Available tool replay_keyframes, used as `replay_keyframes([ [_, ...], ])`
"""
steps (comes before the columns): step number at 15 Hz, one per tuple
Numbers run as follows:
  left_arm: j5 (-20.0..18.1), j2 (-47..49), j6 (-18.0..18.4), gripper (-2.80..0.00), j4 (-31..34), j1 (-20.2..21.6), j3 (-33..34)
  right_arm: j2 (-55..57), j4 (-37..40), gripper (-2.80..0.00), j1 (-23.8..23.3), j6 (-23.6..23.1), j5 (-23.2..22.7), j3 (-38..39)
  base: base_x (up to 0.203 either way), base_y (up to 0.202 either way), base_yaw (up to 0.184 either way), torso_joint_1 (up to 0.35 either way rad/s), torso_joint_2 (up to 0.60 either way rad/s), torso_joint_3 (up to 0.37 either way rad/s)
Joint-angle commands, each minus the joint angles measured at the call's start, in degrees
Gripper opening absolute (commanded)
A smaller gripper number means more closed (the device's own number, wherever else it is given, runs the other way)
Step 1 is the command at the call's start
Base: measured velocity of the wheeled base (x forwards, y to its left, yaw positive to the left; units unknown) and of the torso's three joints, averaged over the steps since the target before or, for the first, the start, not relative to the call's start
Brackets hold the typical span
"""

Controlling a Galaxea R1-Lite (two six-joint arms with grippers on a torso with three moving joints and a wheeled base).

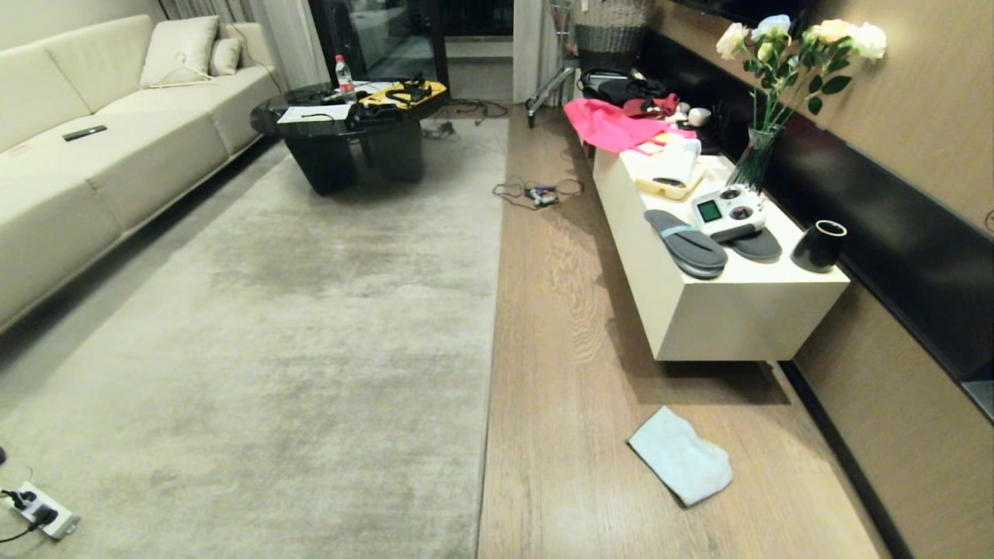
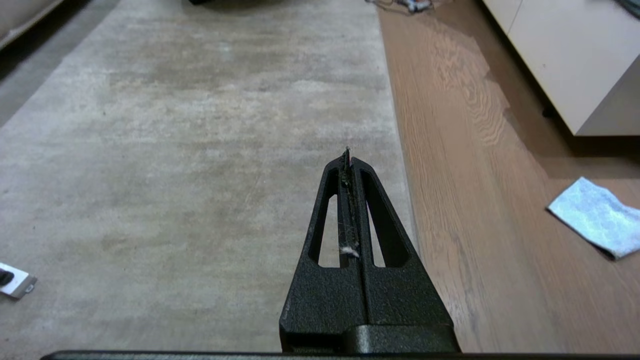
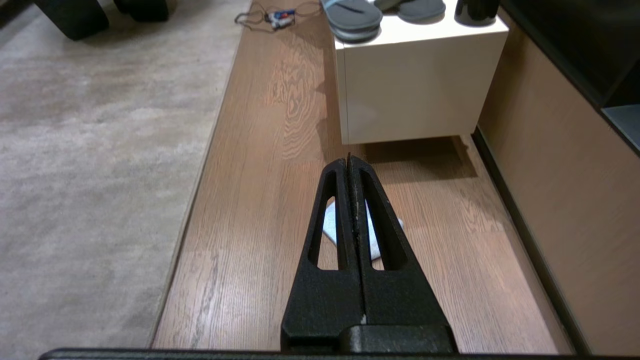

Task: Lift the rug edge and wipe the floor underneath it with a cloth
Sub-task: Pick up the rag

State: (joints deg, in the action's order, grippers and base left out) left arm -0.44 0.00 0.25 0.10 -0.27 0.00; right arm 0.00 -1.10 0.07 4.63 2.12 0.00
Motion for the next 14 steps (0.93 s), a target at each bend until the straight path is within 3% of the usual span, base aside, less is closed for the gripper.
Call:
replay_keyframes([
  [1,0.09,0.0,0.01,-2.8,-0.01,0.0,0.0,0.0,-0.04,-2.8,0.01,0.03,-0.01,0.0,0.0,0.0,0.0,0.012,0.0,-0.188],
  [14,0.0,0.0,-0.43,-2.8,-0.1,0.0,0.0,0.0,-0.04,-2.8,0.01,0.03,0.08,0.0,0.0,0.0,0.0,0.003,0.0,-0.198],
])
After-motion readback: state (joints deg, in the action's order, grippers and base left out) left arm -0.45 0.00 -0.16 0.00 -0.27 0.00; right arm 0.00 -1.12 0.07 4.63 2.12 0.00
